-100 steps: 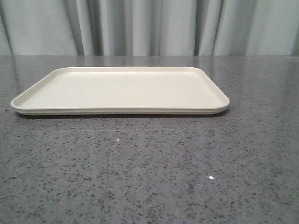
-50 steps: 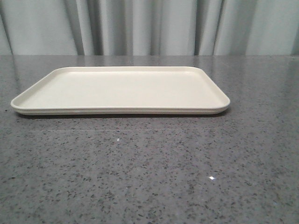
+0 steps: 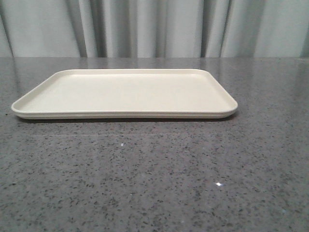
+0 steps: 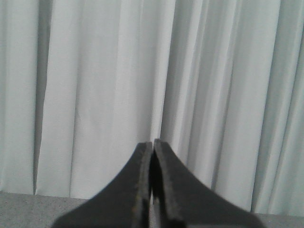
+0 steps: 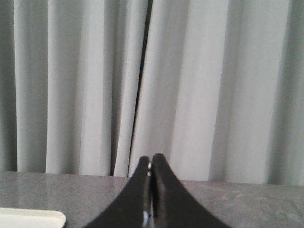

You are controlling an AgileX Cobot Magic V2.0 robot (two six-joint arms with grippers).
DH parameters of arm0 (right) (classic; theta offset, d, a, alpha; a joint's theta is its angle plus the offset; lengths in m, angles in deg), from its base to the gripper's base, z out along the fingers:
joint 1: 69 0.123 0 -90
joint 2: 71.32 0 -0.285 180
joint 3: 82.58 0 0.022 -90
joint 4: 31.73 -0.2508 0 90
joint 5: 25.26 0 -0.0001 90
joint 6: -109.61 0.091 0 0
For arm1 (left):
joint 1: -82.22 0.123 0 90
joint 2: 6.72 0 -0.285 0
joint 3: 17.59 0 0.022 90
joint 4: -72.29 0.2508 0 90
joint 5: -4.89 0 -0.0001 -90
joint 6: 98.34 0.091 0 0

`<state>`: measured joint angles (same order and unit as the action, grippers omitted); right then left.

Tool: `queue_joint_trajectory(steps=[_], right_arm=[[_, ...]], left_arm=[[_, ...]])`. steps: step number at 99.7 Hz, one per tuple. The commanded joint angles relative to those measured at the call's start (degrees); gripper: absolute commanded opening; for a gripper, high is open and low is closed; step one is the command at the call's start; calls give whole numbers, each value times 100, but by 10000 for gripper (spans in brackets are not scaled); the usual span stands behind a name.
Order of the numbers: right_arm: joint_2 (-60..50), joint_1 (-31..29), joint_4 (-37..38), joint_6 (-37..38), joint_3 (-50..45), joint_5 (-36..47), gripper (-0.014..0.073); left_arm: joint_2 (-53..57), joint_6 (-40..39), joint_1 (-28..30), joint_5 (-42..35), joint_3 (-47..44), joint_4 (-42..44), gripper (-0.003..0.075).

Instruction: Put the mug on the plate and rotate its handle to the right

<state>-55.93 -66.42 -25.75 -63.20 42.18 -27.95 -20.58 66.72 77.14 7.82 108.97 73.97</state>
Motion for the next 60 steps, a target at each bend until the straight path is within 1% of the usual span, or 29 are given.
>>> queue_joint_trajectory(steps=[1, 16, 42, 49, 57, 60], right_arm=[[403, -32, 69, -19, 540, 308, -119], [983, -32, 107, -19, 1256, 15, -119], [1922, -32, 157, -19, 2553, -597, -109], [2096, -32, 157, -19, 2838, -715, -60], [2232, -32, 157, -19, 3059, -737, 46], [2272, -32, 157, -19, 3133, -736, 108]], left_arm=[[-404, -13, 1, -207, 563, 103, -20], [-1017, -13, 1, 104, 1326, 512, -20], [-2147, -13, 1, 1158, 2722, 896, -20], [-2434, -2, 1, 1475, 3047, 994, -19], [-2689, 8, 1, 1776, 3377, 1000, -17], [-2777, 9, 1, 1931, 3503, 1000, -14]])
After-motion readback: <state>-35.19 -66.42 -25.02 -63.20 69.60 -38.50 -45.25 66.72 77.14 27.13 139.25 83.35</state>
